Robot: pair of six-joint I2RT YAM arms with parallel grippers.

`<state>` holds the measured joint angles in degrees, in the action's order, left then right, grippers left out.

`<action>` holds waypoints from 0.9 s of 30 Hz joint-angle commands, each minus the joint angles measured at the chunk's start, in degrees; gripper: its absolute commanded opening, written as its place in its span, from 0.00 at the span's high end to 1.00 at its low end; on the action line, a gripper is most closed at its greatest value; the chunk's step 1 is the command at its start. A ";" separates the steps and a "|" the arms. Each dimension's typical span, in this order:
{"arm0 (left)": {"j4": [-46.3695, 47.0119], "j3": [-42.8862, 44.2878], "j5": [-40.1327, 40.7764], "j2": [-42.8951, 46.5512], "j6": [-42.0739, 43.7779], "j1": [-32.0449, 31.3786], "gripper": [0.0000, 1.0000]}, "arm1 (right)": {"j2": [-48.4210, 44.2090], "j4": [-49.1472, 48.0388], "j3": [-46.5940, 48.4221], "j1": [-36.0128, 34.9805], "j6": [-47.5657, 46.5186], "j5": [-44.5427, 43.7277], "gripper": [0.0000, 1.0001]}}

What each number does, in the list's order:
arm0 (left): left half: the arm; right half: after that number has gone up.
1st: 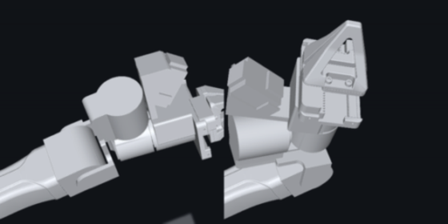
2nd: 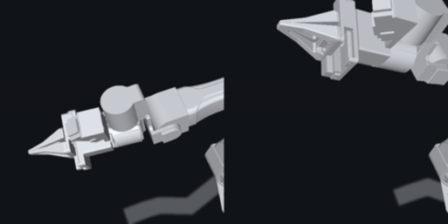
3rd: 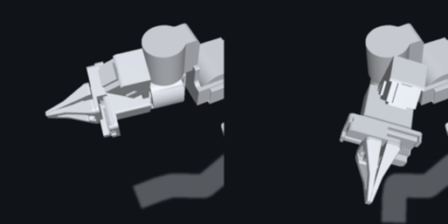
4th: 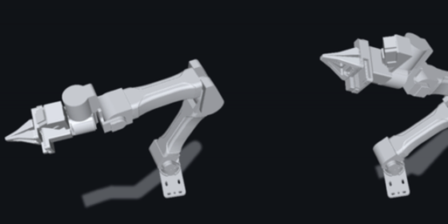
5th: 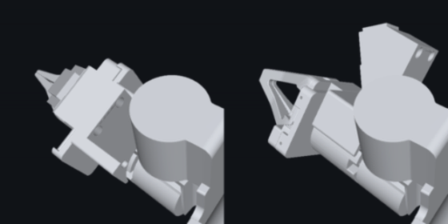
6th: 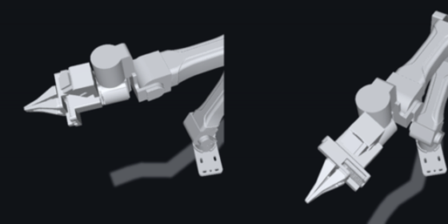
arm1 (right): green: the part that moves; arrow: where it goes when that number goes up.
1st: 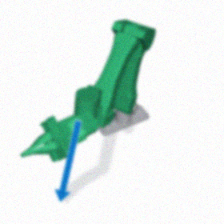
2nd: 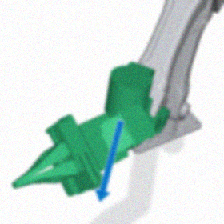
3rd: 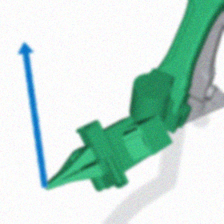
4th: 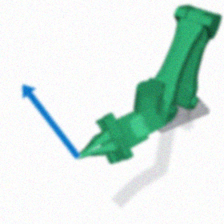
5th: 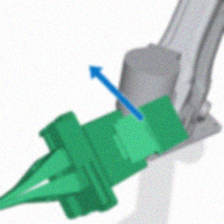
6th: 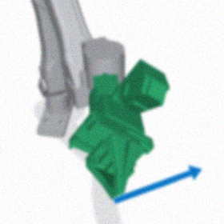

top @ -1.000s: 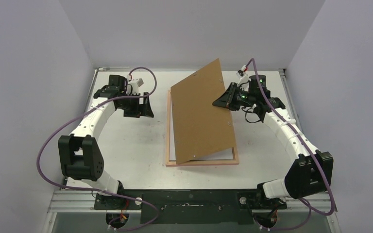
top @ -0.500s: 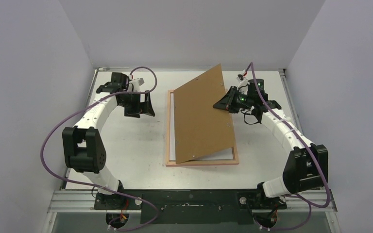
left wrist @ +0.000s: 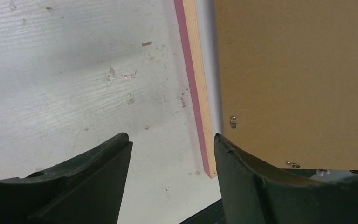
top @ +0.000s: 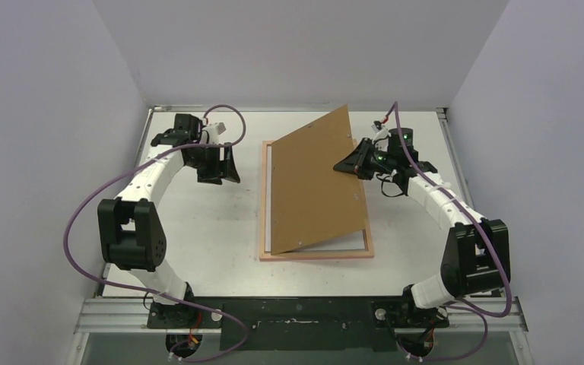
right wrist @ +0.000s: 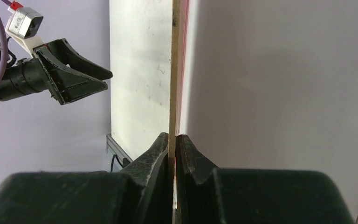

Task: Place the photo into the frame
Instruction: Place the photo frame item in the photo frame.

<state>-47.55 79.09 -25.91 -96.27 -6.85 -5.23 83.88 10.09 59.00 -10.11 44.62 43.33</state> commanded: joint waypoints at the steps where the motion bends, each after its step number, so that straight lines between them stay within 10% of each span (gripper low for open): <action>1: 1.84 -0.50 -0.53 0.11 0.11 -0.80 0.38 | 0.17 -8.13 0.16 0.43 2.45 3.80 0.95; 27: 8.05 -2.20 -1.46 -5.28 -2.32 -6.92 0.41 | 3.50 -13.11 -2.56 0.94 4.64 5.39 0.95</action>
<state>-43.00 76.31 -26.02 -100.51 -8.23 -11.29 87.44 4.27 55.27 -9.67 48.12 45.65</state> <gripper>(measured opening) 0.612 0.073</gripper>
